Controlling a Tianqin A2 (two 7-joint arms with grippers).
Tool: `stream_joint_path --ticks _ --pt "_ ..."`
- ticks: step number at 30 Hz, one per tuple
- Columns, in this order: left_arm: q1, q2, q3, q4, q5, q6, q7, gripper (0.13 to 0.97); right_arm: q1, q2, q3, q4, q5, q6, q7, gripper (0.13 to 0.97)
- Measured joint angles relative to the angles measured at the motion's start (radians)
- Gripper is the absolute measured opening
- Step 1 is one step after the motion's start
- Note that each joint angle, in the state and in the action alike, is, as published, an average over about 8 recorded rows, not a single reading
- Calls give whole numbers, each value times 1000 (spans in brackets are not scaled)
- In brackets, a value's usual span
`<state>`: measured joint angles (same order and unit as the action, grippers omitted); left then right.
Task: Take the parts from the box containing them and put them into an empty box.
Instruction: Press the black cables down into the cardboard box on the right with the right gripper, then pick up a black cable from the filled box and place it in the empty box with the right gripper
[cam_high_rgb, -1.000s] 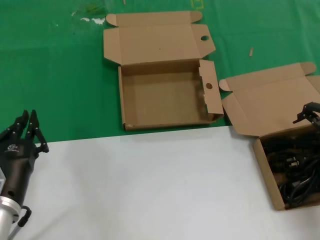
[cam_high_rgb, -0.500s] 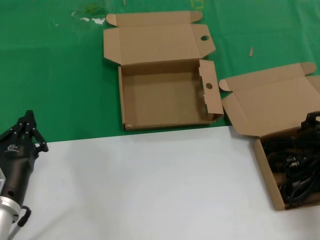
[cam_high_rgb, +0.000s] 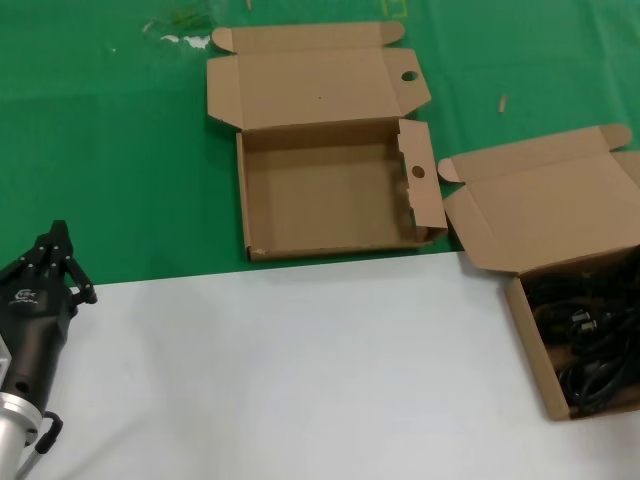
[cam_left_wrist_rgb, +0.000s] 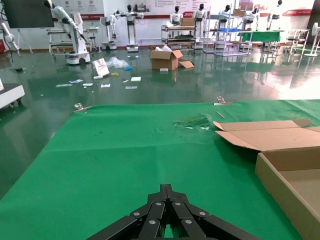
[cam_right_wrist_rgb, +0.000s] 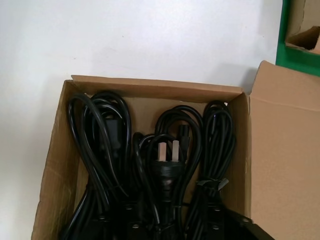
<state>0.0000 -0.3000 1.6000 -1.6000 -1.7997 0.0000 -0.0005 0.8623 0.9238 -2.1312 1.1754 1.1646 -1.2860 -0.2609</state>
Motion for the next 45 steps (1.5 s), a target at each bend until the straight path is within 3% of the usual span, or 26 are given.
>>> stream_joint_path --ticks 5,13,16,22,29,37,45 --pt "0 0 0 0 0 0 0 140 -8 -2 6 -7 1 3 -9 418" --pt "0 0 0 0 0 0 0 140 -12 6 14 3 0 -9 -2 261" --pt "0 0 0 0 0 0 0 140 -11 20 20 27 0 -28 17 243" --pt "0 0 0 0 0 0 0 140 1 59 46 122 13 -84 95 189" --pt "0 0 0 0 0 0 0 140 57 75 87 274 56 -170 245 189" --pt "0 0 0 0 0 0 0 140 179 -61 86 356 79 -179 382 188" --pt "0 0 0 0 0 0 0 140 252 -278 21 278 24 -68 410 188"
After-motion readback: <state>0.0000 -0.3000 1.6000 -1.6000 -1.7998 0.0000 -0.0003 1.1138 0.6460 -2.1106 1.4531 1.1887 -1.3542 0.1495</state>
